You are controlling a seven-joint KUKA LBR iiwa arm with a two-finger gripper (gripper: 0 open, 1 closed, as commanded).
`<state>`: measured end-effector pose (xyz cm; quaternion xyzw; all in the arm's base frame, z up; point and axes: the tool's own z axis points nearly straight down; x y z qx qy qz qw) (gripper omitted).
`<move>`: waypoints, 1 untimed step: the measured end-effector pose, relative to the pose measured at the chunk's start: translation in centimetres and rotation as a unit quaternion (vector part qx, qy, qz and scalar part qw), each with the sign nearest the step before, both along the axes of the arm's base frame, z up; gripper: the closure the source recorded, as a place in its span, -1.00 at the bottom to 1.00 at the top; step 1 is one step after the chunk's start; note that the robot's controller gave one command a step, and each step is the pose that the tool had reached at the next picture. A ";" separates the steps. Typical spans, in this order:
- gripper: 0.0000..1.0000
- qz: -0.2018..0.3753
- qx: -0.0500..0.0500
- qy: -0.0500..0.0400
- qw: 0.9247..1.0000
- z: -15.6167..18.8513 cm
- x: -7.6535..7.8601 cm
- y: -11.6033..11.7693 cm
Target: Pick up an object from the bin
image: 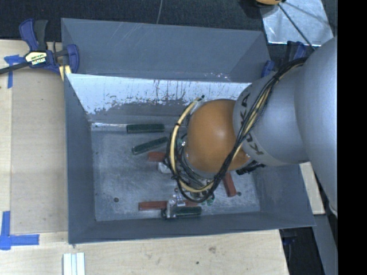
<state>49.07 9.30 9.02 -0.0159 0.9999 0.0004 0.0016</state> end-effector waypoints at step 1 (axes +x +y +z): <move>-1.00 -0.026 0.000 0.002 1.000 2.2 0.8 0.6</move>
Offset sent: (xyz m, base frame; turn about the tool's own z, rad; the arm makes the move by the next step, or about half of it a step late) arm -0.0083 0.0218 -0.0202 -0.2747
